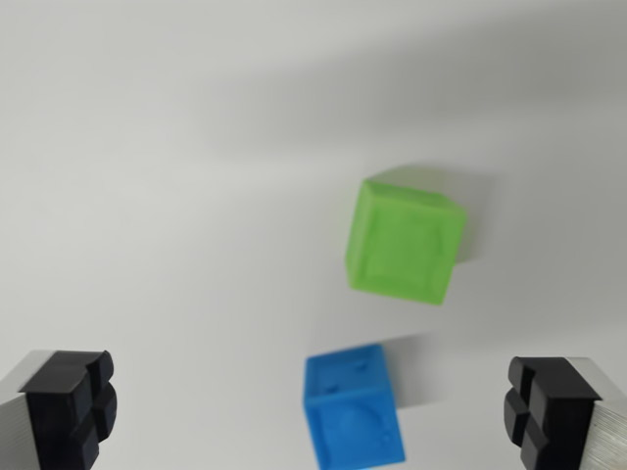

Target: Stack cube

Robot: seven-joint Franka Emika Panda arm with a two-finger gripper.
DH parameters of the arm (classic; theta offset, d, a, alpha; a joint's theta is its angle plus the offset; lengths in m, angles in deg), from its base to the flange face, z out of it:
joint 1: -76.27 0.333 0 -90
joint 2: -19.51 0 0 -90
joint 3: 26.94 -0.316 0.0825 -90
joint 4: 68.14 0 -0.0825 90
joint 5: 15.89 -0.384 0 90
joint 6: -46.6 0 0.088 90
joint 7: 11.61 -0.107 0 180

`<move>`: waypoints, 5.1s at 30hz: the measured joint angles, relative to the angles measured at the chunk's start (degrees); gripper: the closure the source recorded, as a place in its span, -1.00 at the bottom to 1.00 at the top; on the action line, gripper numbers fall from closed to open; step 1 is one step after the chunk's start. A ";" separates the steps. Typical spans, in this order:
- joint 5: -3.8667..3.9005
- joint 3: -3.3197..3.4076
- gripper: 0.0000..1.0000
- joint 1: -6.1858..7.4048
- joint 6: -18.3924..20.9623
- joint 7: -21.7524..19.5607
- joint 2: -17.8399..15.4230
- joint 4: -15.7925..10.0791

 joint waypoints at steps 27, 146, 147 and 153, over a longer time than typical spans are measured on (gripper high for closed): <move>-2.62 1.91 -1.00 -2.66 -12.58 -2.42 8.62 -5.43; -2.29 0.54 1.00 -3.81 -16.23 1.74 6.64 -10.64; -2.27 0.53 1.00 -3.81 -16.18 1.88 6.48 -10.77; -2.00 0.33 1.00 -3.81 -15.62 3.48 4.21 -12.47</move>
